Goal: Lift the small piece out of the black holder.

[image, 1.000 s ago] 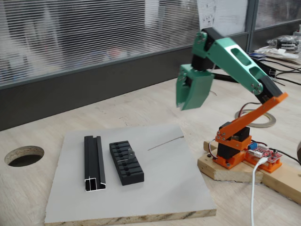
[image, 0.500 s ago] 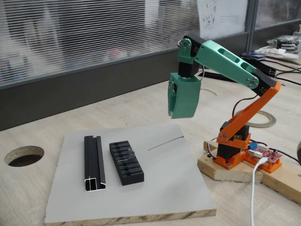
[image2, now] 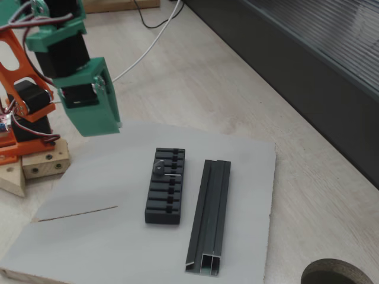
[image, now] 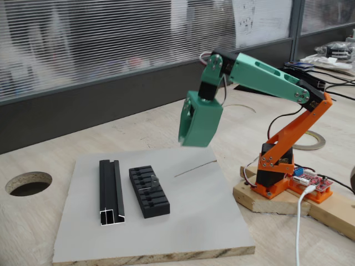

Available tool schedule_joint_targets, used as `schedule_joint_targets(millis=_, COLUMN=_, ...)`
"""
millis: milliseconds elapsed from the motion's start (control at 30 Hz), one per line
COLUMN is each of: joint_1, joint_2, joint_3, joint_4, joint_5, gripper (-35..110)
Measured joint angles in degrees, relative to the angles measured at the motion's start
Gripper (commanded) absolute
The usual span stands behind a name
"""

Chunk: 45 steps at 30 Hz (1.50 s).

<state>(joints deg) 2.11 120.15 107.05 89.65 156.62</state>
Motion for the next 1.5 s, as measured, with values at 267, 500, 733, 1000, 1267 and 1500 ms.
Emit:
schedule_joint_targets(millis=267, joint_1=-2.81, joint_2=0.0, joint_3=7.82, joint_4=-2.99, joint_5=0.0, gripper=14)
schedule_joint_targets(millis=500, joint_1=-2.55, joint_2=0.0, joint_3=8.0, joint_4=-4.04, joint_5=0.0, gripper=14)
schedule_joint_targets(millis=733, joint_1=-2.55, joint_2=0.0, joint_3=8.17, joint_4=-11.25, joint_5=0.0, gripper=14)
schedule_joint_targets(millis=1000, joint_1=-2.55, joint_2=-7.12, joint_3=8.26, joint_4=-21.45, joint_5=-0.09, gripper=14)
schedule_joint_targets(millis=1267, joint_1=-7.29, joint_2=-12.22, joint_3=8.26, joint_4=-21.97, joint_5=0.0, gripper=15)
schedule_joint_targets(millis=1500, joint_1=-7.56, joint_2=-12.22, joint_3=8.26, joint_4=-21.97, joint_5=0.0, gripper=15)
